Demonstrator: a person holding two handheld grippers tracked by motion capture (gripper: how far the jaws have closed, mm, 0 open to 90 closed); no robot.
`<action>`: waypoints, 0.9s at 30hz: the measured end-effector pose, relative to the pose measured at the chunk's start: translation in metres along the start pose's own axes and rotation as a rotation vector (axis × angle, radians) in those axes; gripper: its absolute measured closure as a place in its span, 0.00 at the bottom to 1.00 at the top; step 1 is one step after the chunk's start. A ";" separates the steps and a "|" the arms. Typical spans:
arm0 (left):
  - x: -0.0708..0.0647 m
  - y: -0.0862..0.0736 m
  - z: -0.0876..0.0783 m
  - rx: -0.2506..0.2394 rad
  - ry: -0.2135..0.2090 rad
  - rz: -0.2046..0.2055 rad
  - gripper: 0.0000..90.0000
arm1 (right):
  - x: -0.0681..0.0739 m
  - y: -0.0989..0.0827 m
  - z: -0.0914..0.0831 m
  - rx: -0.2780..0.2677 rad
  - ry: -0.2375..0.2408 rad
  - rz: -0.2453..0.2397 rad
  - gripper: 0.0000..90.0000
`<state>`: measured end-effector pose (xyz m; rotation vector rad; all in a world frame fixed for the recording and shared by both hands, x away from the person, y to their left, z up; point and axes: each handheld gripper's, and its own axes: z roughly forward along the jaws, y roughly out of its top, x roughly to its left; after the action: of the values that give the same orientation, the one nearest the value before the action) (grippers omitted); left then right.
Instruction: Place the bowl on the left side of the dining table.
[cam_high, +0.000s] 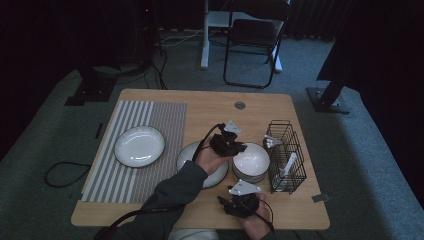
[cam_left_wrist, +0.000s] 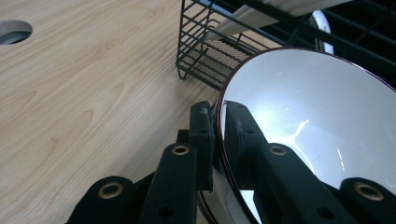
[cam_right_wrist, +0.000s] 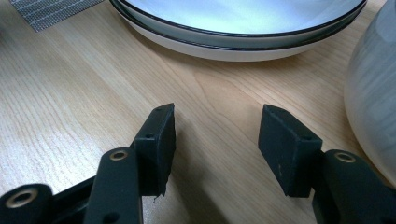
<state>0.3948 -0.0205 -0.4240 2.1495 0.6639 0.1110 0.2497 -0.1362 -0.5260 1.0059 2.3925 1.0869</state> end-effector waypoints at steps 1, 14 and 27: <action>0.001 0.000 -0.001 -0.004 -0.008 -0.007 0.92 | 0.000 0.000 0.000 0.000 0.000 -0.001 0.51; 0.013 0.005 -0.019 -0.045 -0.008 -0.039 0.92 | 0.000 0.000 0.000 -0.001 -0.001 -0.003 0.51; 0.037 0.000 -0.045 -0.089 0.010 -0.094 0.92 | 0.000 0.000 0.000 0.001 0.001 0.001 0.51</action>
<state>0.4133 0.0299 -0.4015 2.0299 0.7513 0.0991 0.2496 -0.1362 -0.5260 1.0073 2.3935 1.0869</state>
